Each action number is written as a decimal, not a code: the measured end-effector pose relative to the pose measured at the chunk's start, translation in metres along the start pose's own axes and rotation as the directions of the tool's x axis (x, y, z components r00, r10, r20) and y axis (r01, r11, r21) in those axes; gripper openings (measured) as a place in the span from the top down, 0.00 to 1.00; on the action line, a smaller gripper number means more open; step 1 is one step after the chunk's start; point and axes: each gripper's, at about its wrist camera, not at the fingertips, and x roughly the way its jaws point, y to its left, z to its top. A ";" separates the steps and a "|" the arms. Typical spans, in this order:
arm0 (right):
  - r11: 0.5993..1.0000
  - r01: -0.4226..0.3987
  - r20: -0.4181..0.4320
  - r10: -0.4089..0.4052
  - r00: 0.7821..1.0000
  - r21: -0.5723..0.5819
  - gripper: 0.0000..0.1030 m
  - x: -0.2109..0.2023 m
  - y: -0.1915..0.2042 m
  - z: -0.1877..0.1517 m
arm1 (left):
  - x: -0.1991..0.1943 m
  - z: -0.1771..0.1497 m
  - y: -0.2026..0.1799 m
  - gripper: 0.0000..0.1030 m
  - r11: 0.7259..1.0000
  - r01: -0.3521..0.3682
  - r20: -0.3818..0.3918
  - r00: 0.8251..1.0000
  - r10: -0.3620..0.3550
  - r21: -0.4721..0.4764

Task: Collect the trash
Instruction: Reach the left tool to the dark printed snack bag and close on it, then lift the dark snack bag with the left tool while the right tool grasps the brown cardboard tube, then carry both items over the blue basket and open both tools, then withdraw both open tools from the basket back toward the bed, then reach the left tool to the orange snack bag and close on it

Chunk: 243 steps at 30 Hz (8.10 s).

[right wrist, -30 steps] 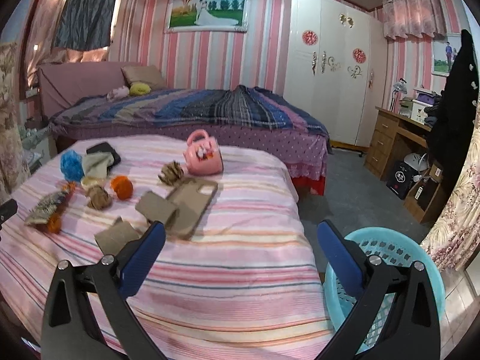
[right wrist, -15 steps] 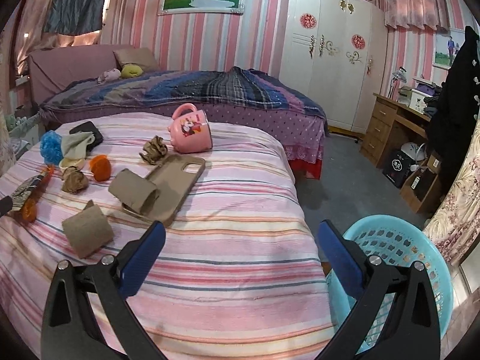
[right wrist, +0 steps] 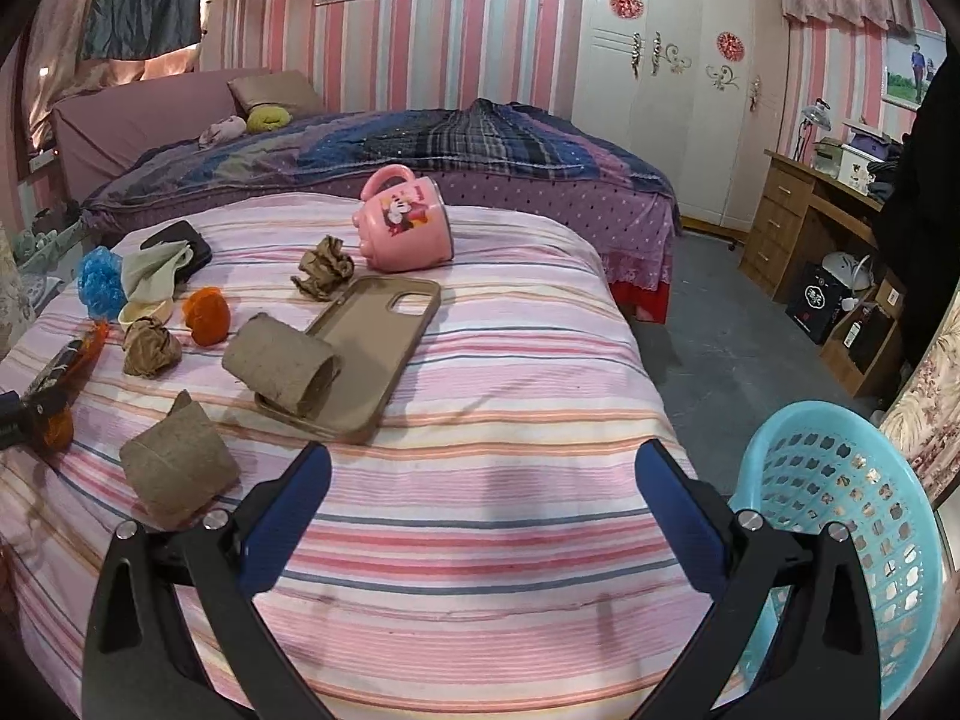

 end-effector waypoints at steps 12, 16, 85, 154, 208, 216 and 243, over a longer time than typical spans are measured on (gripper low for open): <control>0.998 -0.001 0.024 0.003 1.000 -0.056 0.04 -0.012 0.014 -0.004 | -0.035 -0.005 0.036 0.44 1.000 -0.005 0.077 0.997 0.007 -0.031; 0.997 -0.009 0.025 0.011 1.000 -0.072 0.04 -0.013 0.021 -0.006 | -0.034 -0.008 0.048 0.72 0.999 0.019 0.048 0.999 -0.017 -0.042; 0.926 -0.320 -0.103 0.305 0.947 -0.198 0.57 0.008 0.101 -0.012 | -0.070 -0.010 0.043 0.75 1.000 0.011 0.176 0.984 -0.009 -0.012; 0.947 0.183 -0.007 -0.188 0.982 0.265 0.93 -0.069 -0.308 -0.061 | -0.129 -0.107 -0.406 0.31 0.779 0.447 0.056 0.852 -0.521 0.440; 0.970 0.154 0.070 -0.169 0.983 0.186 0.06 -0.056 -0.195 -0.019 | -0.113 -0.016 -0.151 0.05 0.963 0.157 0.276 0.937 -0.215 0.220; 0.983 0.112 0.092 -0.125 0.988 0.143 0.06 -0.046 -0.152 -0.006 | -0.095 -0.002 -0.093 0.05 0.982 0.083 0.286 0.950 -0.129 0.169; 0.998 -0.029 0.191 0.040 0.981 -0.062 0.05 -0.019 -0.006 0.059 | -0.045 0.009 0.013 0.05 1.000 0.002 0.209 0.978 -0.003 0.003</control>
